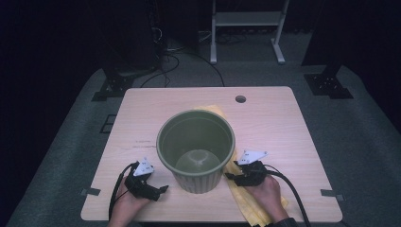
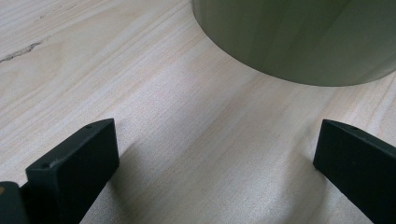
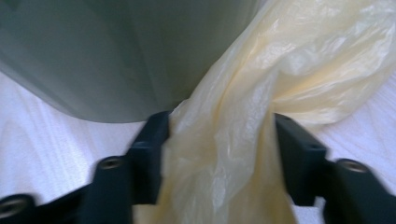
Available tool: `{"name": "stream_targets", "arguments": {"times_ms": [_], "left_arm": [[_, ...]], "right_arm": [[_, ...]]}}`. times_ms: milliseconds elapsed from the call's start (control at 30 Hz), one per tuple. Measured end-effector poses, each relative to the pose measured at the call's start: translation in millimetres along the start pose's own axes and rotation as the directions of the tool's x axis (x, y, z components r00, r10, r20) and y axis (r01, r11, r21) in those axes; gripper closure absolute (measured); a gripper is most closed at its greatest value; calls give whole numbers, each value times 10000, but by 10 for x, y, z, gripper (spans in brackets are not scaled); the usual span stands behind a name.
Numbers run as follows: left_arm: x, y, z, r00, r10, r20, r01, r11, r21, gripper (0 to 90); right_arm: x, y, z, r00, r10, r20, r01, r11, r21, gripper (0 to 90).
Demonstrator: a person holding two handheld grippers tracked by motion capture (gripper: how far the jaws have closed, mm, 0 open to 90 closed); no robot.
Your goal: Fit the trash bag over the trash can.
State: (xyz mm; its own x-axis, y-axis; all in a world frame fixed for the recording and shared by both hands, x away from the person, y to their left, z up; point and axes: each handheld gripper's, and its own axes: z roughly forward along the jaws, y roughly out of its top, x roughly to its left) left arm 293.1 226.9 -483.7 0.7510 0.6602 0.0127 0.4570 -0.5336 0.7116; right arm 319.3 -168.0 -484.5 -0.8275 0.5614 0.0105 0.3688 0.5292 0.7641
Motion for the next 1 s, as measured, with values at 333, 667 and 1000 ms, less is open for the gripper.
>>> {"name": "stream_targets", "arguments": {"times_ms": [333, 667, 1000], "left_arm": [[0, 0, 0, 10000, 2, 2, -2, 10000, 3, 0], [-1, 1, 0, 10000, 21, 29, -21, 10000, -1, 0], [-1, 1, 0, 10000, 23, 26, -23, 10000, -3, 0]], "right_arm": [[16, -11, -18, 9989, -120, -452, 118, 9999, -59, 830], [32, -2, -134, 9925, 131, -1217, -158, 9996, -213, 858], [125, 197, -456, 9722, -363, -2314, 151, 9956, -928, 859]]}}
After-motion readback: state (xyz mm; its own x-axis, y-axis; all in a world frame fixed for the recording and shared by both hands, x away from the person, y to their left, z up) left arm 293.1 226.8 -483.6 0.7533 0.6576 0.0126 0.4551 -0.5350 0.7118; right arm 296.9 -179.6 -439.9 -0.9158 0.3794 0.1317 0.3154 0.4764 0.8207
